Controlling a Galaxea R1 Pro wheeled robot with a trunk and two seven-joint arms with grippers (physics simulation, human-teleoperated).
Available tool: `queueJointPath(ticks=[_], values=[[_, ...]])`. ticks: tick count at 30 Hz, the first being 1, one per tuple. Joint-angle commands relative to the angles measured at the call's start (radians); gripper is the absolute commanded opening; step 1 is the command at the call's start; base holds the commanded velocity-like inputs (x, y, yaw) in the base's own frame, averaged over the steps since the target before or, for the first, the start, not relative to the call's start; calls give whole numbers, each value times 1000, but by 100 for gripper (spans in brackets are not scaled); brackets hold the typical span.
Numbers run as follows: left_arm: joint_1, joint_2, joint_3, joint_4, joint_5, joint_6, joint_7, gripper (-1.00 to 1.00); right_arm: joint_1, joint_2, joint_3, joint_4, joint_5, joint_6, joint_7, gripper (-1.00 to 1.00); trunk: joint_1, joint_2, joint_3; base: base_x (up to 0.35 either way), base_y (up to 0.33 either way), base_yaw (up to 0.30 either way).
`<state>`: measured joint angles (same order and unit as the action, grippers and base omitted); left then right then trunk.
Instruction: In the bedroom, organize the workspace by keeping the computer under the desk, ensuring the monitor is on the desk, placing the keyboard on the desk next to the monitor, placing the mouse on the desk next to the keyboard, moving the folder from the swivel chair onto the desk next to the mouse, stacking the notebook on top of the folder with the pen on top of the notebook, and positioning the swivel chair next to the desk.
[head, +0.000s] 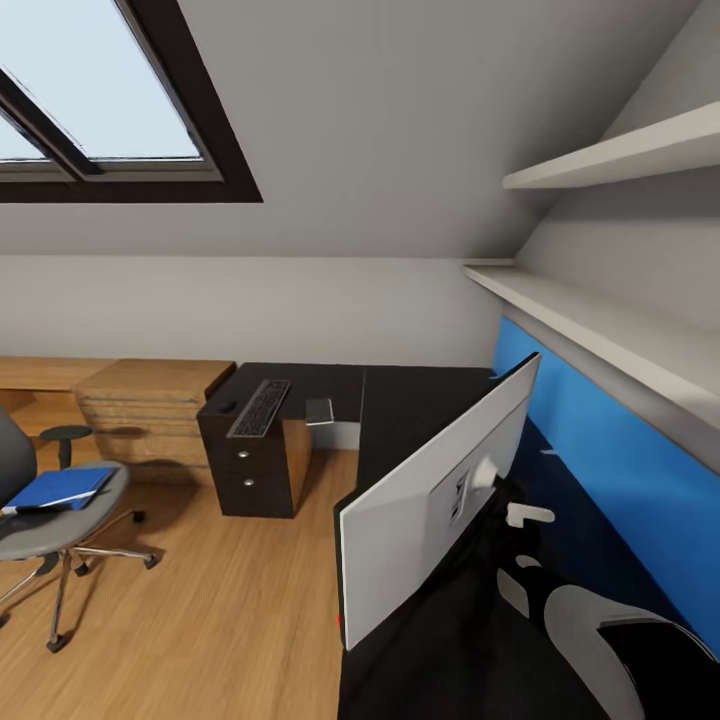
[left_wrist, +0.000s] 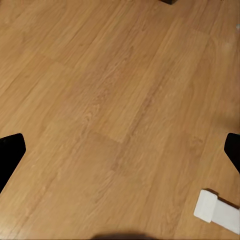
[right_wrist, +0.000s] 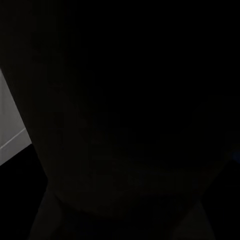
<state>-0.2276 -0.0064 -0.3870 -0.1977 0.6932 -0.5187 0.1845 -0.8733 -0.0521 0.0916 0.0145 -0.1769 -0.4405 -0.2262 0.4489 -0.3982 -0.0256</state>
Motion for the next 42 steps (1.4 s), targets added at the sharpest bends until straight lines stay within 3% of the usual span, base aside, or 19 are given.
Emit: queueJointPath(ticks=[1,42], values=[[-1,0,-9,0,2,-3,9,100,-1,0,20,4,-26,-6,-3,-100,1,-2,-2,175,-94,-1],[-1,7,-6,0,2,-1,8,100,-1,0,20,3,-26,-4,-2,-100,1,-2,-2,116,-68,0]])
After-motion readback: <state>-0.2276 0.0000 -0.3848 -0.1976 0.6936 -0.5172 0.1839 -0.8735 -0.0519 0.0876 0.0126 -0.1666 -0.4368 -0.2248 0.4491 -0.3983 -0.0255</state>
